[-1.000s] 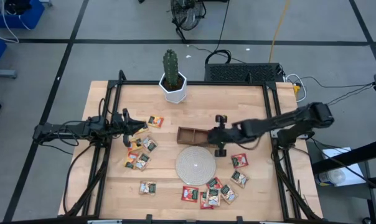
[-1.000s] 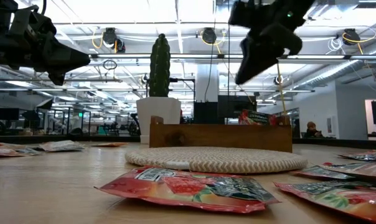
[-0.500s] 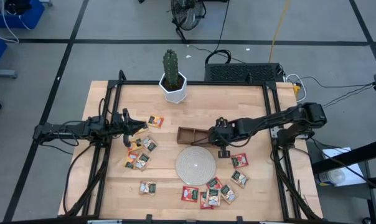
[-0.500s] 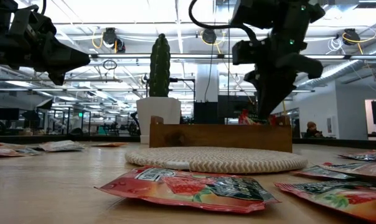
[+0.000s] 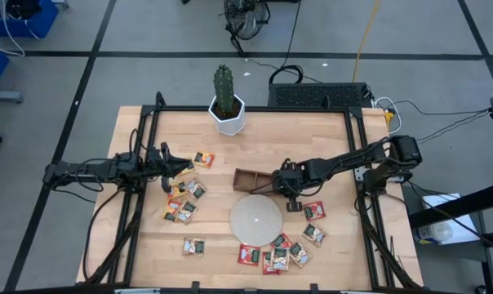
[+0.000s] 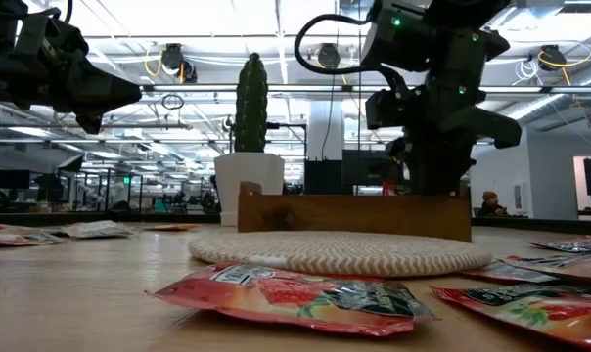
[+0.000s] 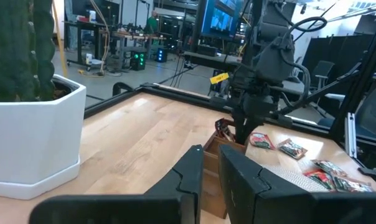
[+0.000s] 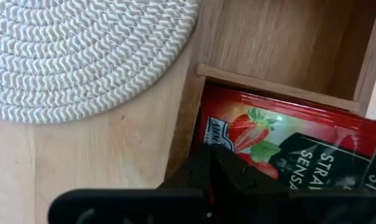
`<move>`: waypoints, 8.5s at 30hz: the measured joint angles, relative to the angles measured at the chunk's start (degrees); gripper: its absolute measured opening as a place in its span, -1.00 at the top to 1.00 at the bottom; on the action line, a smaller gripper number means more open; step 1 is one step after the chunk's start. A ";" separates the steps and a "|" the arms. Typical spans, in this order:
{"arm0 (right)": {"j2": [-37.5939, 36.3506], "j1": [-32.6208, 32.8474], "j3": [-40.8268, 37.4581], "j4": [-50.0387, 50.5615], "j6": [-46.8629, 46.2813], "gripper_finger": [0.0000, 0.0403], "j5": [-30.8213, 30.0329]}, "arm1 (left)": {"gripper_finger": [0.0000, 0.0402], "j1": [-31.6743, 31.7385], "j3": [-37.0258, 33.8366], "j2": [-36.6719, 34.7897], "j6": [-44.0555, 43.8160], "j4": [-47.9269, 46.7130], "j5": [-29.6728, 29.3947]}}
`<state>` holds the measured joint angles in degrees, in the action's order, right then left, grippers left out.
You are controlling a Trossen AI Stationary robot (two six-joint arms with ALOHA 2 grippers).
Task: Pick & Place Tea
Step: Put the red tea bag into the right section of the wooden organizer
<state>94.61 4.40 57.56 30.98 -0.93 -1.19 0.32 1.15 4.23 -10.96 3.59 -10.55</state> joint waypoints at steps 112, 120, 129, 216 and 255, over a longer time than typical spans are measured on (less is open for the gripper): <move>-13.00 12.27 -0.09 14.12 -17.37 0.08 -17.16 | 0.74 0.02 0.00 0.02 0.00 0.00 0.00; -11.45 17.49 -6.30 16.37 -27.65 -0.30 -7.38 | 0.74 0.02 0.00 0.01 0.01 0.00 0.00; -11.44 18.58 -14.06 10.43 -28.89 -0.27 -2.96 | 0.74 0.00 0.00 0.02 0.01 -0.03 0.00; 1.00 20.48 -28.68 -70.37 -24.02 1.00 -71.24 | 0.74 0.02 -0.02 0.00 0.01 0.01 0.00; -3.59 19.65 -28.61 -77.20 3.92 0.44 -60.93 | 0.74 0.02 0.00 0.00 0.00 0.00 0.00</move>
<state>91.02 24.06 28.95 -46.23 2.98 -62.11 0.34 1.15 4.23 -10.96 3.60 -10.55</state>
